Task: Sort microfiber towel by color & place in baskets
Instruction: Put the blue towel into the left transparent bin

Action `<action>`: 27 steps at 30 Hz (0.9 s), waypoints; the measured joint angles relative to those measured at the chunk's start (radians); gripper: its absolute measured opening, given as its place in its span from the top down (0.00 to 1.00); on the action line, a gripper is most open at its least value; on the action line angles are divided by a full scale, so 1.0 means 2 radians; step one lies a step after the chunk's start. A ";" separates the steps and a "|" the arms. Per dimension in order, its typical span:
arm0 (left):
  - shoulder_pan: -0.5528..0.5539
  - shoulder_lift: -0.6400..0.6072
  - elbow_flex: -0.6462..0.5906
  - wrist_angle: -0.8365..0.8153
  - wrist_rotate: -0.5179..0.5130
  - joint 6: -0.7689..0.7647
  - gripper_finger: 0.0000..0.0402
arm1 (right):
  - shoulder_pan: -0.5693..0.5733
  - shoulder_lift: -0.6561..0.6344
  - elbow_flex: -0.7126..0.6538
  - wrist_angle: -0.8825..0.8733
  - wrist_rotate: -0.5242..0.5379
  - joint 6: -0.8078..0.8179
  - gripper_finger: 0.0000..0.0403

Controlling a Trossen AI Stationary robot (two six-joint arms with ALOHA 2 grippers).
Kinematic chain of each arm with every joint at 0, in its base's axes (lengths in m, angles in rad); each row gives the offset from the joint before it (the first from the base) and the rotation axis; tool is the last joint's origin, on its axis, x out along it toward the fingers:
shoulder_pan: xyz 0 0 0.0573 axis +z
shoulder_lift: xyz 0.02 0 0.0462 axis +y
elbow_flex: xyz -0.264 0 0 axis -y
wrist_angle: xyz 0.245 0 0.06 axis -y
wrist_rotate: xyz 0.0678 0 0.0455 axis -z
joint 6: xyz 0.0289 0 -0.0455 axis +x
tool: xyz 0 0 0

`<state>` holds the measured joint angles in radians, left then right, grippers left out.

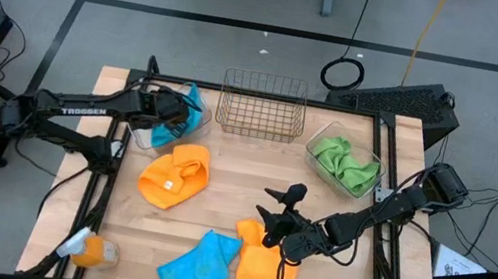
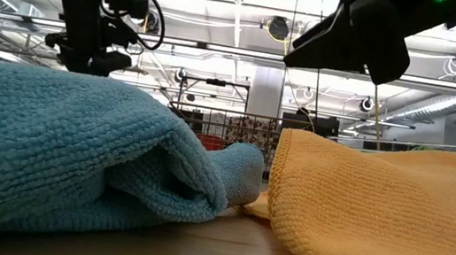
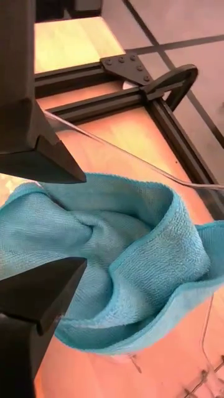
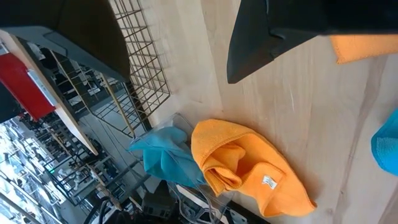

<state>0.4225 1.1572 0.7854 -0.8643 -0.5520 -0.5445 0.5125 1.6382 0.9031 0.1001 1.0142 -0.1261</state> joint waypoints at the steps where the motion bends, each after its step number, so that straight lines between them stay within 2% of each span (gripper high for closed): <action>1: -0.002 -0.001 0.000 -0.002 0.003 0.000 0.48 | 0.000 0.000 0.000 0.000 0.000 0.004 0.36; 3: -0.009 -0.005 0.000 -0.006 0.013 0.001 0.48 | 0.000 0.000 0.000 0.000 -0.009 0.009 0.36; 6: -0.024 -0.019 0.000 -0.006 0.030 0.001 0.48 | 0.000 0.000 0.000 0.000 -0.056 0.026 0.36; 11: -0.070 -0.047 0.001 -0.004 0.043 -0.009 0.48 | 0.000 0.000 0.000 0.002 -0.165 0.081 0.36; 17: -0.167 -0.063 0.001 0.023 0.058 -0.040 0.48 | -0.001 0.000 0.000 0.065 -0.306 0.144 0.35; 19: -0.205 -0.062 0.001 0.049 0.064 -0.039 0.48 | 0.000 0.000 0.002 0.081 -0.323 0.160 0.34; 25: -0.300 -0.058 0.001 0.125 0.060 -0.052 0.48 | -0.002 0.017 0.043 0.027 -0.328 0.188 0.30; 27: -0.327 -0.055 0.001 0.154 0.050 -0.052 0.48 | -0.001 0.032 0.060 0.016 -0.347 0.187 0.28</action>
<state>-0.2319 1.0469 0.7872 -0.5563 -0.4520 -0.6481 0.5102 1.7026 1.0223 0.1329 0.3210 0.2479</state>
